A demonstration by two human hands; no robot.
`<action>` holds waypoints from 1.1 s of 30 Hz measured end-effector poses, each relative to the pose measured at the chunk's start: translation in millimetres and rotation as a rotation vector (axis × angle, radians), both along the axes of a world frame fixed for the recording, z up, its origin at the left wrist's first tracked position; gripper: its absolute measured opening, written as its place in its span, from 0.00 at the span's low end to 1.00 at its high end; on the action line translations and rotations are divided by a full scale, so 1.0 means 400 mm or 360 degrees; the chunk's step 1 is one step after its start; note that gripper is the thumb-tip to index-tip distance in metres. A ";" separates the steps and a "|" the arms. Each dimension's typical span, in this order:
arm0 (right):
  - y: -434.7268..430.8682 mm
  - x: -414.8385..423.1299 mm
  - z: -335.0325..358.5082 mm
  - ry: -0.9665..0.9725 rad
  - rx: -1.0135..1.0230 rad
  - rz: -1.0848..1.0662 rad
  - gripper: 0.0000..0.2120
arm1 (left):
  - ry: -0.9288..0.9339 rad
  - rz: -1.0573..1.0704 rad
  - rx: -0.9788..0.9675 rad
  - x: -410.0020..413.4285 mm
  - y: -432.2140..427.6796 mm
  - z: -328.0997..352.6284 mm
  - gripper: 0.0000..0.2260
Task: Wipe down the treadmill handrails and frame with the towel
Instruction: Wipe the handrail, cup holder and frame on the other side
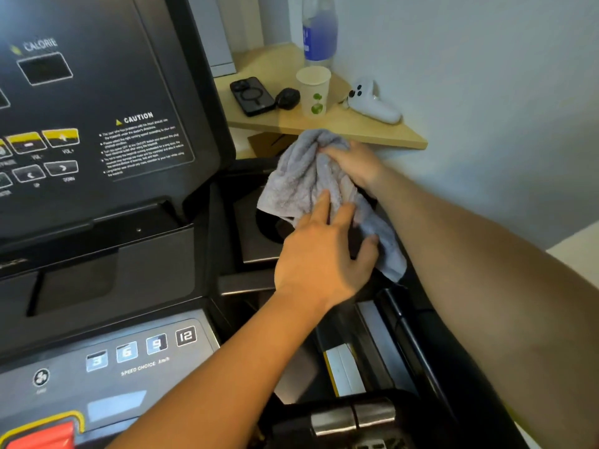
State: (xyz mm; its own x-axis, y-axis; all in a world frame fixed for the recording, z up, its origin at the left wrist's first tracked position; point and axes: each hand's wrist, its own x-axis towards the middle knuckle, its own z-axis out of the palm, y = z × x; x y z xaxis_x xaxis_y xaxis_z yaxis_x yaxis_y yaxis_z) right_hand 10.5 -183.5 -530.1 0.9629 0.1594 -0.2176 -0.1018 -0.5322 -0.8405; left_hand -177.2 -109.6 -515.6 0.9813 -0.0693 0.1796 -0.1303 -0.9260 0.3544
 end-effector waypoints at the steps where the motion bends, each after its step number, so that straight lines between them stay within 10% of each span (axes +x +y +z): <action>1: -0.019 -0.014 0.001 0.0015 0.0056 -0.0009 0.14 | -0.0050 -0.0021 0.0006 -0.002 -0.001 0.001 0.21; 13: -0.349 -0.426 -0.086 0.0812 0.0197 -0.0249 0.23 | -0.0187 -0.0469 -0.0287 -0.038 -0.022 0.025 0.05; 17: -0.470 -0.560 -0.099 0.0884 0.0137 -0.0125 0.18 | -0.0230 -0.0750 -0.0406 -0.167 -0.135 0.032 0.20; 28: -0.290 -0.625 0.043 -0.0202 -0.0974 0.0265 0.42 | 0.0461 -0.0249 0.0554 -0.298 -0.079 -0.010 0.14; 33: -0.149 -0.524 0.025 -0.0506 -0.1197 0.0305 0.52 | 0.1109 0.0111 -0.0554 -0.245 -0.065 -0.006 0.12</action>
State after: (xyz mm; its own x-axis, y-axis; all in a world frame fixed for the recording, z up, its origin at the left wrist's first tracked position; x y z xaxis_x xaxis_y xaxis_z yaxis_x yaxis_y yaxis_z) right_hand -199.1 -243.2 -520.2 0.9673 0.2478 -0.0541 0.2296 -0.9462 -0.2280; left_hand -275.4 -135.8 -518.1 0.8756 -0.0560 -0.4798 0.2836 -0.7445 0.6044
